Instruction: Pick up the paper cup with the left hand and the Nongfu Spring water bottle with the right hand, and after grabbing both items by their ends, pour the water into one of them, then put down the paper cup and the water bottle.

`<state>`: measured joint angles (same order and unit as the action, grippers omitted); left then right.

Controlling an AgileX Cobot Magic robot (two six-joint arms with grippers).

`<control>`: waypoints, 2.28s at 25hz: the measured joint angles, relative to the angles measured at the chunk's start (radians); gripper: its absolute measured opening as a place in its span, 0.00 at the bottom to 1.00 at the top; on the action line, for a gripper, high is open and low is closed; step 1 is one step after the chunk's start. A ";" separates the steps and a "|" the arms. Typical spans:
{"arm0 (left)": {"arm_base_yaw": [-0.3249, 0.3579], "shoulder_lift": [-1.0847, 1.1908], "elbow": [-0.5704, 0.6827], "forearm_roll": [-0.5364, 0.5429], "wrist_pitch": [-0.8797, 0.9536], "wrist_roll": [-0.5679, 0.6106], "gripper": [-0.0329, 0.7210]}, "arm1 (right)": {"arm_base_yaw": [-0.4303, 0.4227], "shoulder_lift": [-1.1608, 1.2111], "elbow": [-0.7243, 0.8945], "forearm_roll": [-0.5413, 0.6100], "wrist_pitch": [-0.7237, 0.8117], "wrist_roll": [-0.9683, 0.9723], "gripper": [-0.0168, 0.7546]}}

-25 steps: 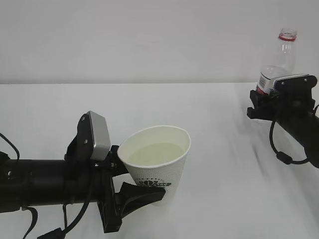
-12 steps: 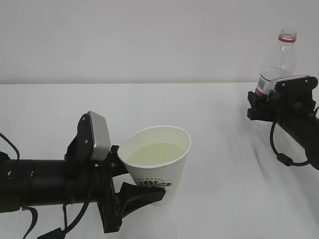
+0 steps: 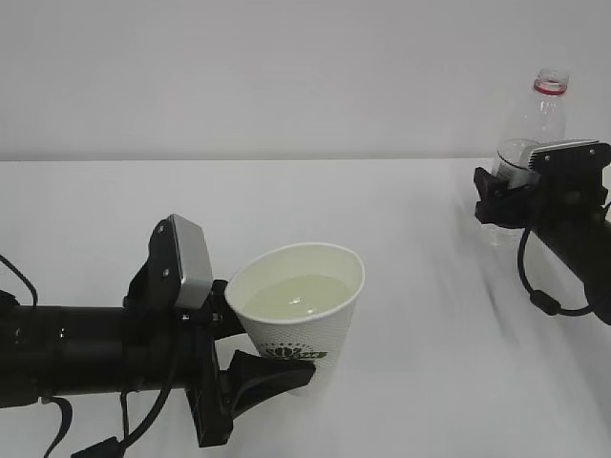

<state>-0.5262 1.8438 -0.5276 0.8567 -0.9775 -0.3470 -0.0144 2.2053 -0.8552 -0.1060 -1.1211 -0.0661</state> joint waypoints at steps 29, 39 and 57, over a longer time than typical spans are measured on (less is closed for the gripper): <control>0.000 0.000 0.000 -0.030 0.009 0.002 0.67 | 0.000 -0.189 0.017 -0.026 -0.011 -0.027 0.83; 0.000 0.000 0.000 -0.032 0.009 0.010 0.67 | 0.000 -0.276 0.150 -0.026 -0.015 -0.043 0.81; 0.000 0.000 0.000 -0.043 -0.034 0.032 0.67 | 0.000 -0.439 0.367 -0.026 -0.017 -0.061 0.79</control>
<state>-0.5262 1.8438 -0.5276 0.8140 -1.0113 -0.3149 -0.0144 1.7666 -0.4878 -0.1319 -1.1386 -0.1273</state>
